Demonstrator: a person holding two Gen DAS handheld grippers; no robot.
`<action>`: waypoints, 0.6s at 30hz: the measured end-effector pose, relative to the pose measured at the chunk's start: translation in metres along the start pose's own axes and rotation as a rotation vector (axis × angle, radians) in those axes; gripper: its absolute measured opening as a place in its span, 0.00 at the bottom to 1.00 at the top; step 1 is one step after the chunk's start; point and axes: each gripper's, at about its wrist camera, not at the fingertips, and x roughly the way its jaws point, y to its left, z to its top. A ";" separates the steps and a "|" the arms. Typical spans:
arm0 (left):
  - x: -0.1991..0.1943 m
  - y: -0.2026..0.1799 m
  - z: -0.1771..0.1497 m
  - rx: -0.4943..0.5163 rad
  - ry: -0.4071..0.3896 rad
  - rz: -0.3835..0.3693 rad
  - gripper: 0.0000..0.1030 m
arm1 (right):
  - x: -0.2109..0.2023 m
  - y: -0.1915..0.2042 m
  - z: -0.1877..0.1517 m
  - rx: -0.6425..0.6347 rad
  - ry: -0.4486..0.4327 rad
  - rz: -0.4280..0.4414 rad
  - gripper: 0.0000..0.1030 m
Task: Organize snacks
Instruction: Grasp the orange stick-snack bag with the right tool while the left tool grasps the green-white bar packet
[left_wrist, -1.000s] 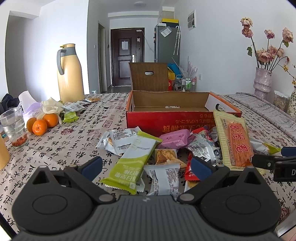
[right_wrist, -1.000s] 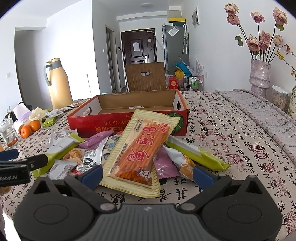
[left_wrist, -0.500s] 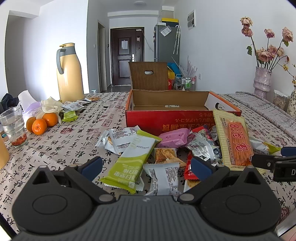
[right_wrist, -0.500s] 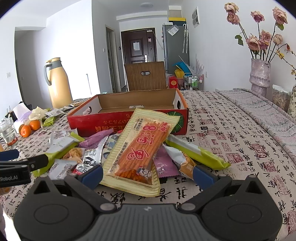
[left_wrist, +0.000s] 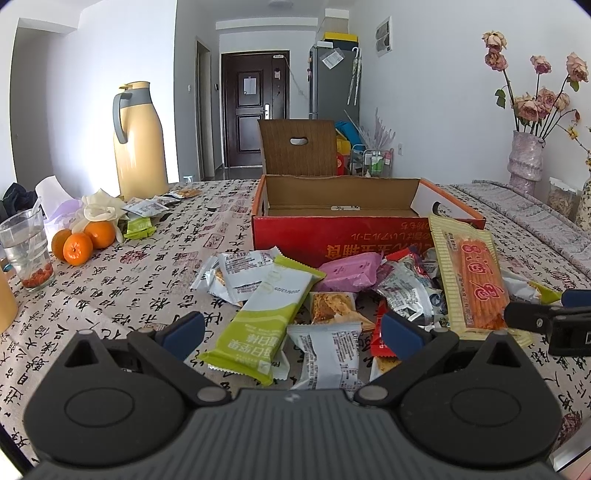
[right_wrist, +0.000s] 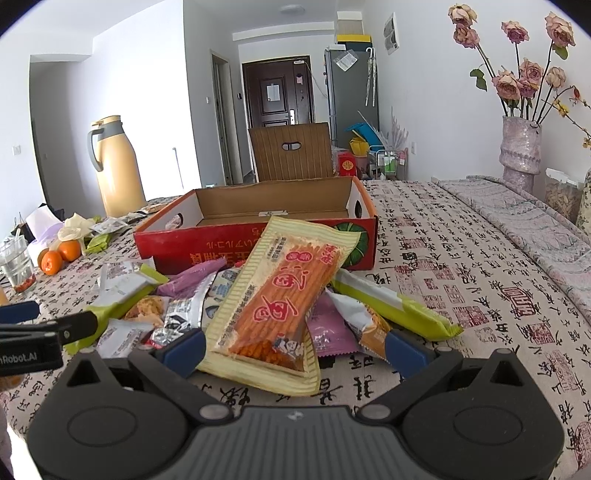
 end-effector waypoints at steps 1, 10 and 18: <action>0.001 0.000 0.001 -0.001 0.002 0.002 1.00 | 0.001 0.000 0.002 0.001 -0.003 0.001 1.00; 0.011 0.006 0.004 -0.012 0.016 0.024 1.00 | 0.026 0.012 0.022 -0.004 -0.022 0.035 0.92; 0.018 0.012 0.005 -0.023 0.032 0.035 1.00 | 0.072 0.016 0.031 0.027 0.077 0.000 0.77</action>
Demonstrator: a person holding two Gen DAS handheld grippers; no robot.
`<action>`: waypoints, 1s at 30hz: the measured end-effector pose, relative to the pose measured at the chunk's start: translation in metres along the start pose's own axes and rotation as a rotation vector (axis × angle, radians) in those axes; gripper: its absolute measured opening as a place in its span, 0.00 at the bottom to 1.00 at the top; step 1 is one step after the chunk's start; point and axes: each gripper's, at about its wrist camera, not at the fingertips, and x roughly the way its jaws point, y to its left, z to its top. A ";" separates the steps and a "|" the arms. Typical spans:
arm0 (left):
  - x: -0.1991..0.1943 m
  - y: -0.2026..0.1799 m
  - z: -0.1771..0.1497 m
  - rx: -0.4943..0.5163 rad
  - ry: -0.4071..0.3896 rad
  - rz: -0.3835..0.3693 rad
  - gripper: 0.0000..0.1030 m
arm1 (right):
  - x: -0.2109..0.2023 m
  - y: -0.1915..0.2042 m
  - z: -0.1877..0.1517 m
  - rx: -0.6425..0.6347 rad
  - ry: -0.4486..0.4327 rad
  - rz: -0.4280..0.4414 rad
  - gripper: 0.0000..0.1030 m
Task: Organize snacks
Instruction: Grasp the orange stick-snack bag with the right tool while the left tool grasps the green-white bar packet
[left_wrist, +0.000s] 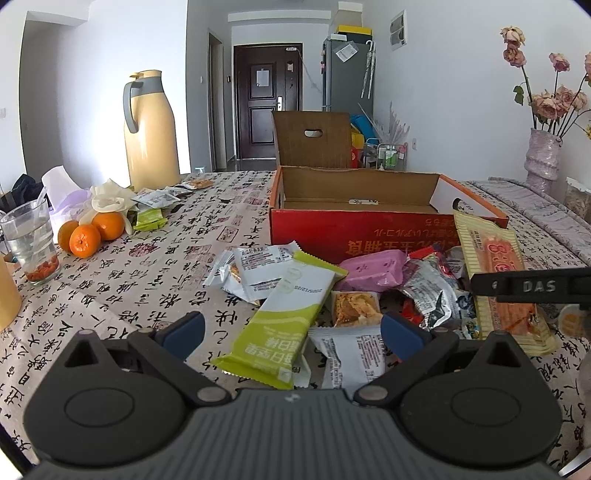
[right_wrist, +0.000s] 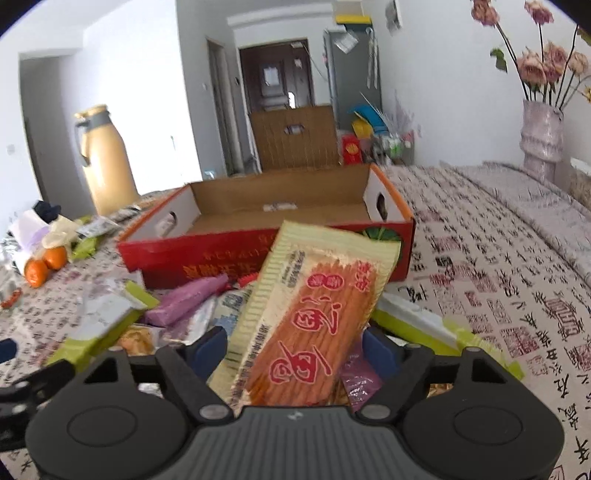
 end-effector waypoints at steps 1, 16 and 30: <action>0.001 0.001 0.000 -0.002 0.003 -0.001 1.00 | 0.004 0.001 -0.001 -0.001 0.011 -0.003 0.77; 0.014 0.005 0.005 -0.003 0.025 0.011 1.00 | -0.007 -0.001 -0.012 -0.001 0.007 0.062 0.43; 0.045 0.009 0.022 0.024 0.098 0.021 0.83 | -0.036 -0.017 -0.013 0.041 -0.070 0.088 0.42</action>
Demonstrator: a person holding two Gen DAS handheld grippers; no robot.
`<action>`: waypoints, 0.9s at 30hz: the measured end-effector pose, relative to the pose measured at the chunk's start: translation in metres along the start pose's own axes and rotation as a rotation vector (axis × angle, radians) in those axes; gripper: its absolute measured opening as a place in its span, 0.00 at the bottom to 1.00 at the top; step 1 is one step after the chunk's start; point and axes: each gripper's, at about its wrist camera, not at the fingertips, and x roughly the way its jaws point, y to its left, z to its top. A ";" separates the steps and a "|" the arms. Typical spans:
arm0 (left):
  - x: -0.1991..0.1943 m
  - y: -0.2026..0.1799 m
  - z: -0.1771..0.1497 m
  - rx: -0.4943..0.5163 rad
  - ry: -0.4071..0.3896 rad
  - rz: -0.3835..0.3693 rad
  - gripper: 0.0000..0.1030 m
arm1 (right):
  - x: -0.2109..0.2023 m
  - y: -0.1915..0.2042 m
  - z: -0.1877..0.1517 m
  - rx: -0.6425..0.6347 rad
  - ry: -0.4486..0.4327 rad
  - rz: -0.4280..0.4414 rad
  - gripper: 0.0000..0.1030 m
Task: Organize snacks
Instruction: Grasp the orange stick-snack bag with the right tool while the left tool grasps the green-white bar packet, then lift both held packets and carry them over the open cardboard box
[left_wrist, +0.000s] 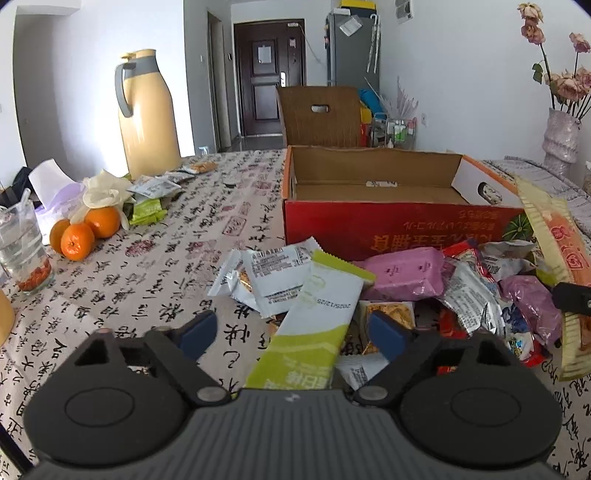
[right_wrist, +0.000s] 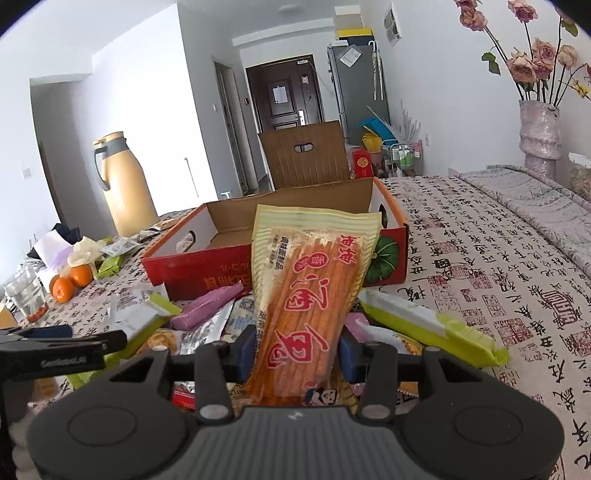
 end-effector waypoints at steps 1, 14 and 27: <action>0.001 0.001 0.000 -0.002 0.009 -0.007 0.81 | 0.000 0.000 0.000 -0.001 -0.001 0.005 0.42; 0.018 0.014 -0.002 -0.055 0.091 -0.122 0.36 | -0.002 0.000 -0.001 0.000 0.001 0.006 0.42; -0.012 0.020 0.006 -0.071 -0.005 -0.094 0.36 | -0.006 0.005 -0.001 -0.011 -0.005 0.001 0.42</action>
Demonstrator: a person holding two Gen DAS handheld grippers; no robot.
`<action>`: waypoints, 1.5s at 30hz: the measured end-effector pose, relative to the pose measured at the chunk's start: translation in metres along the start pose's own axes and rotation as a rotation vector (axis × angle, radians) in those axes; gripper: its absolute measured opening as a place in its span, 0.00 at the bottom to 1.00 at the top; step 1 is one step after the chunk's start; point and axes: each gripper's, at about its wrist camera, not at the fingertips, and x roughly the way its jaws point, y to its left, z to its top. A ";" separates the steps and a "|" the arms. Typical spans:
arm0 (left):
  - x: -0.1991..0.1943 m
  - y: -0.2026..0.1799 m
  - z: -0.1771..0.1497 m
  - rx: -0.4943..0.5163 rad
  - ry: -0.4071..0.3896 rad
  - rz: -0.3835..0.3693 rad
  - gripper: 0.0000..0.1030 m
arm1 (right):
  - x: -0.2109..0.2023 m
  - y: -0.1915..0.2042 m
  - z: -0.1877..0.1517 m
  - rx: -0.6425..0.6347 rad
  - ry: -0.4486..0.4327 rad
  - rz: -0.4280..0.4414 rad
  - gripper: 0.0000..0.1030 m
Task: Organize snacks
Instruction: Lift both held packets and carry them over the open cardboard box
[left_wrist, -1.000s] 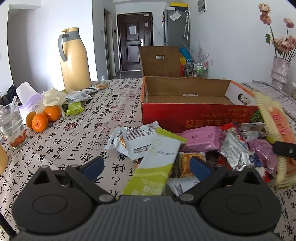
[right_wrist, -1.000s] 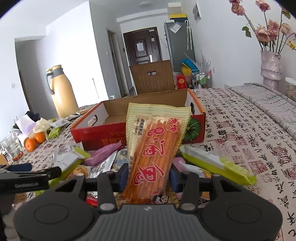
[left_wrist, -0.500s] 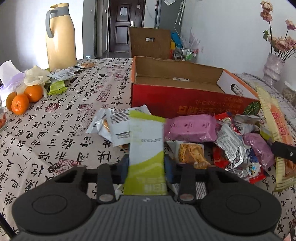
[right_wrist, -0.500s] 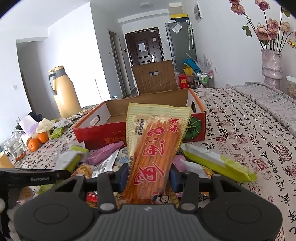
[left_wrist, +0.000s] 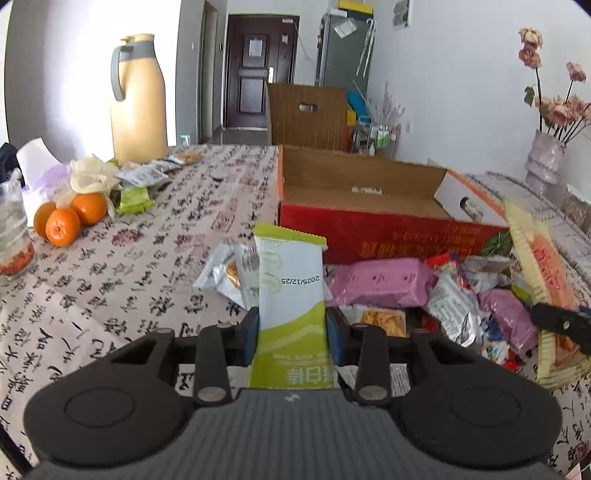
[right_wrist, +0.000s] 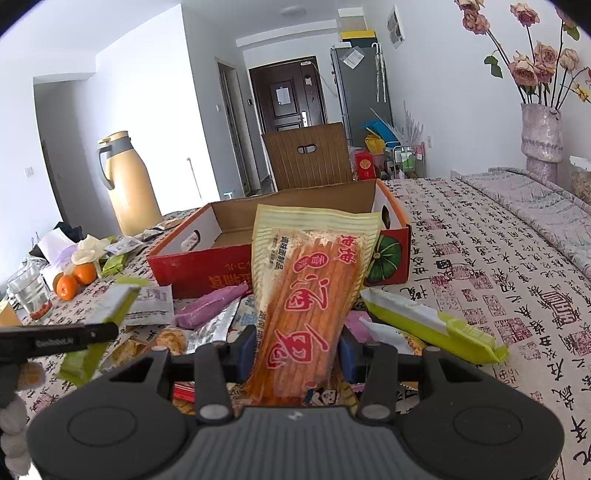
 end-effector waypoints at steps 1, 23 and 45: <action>-0.003 0.000 0.002 -0.004 -0.011 0.001 0.36 | 0.000 0.000 0.000 -0.002 -0.001 0.000 0.42; -0.019 -0.026 0.066 -0.009 -0.187 -0.046 0.36 | 0.014 0.007 0.045 -0.019 -0.103 0.009 0.42; 0.051 -0.059 0.154 -0.015 -0.251 -0.073 0.36 | 0.097 0.006 0.147 -0.008 -0.180 0.005 0.43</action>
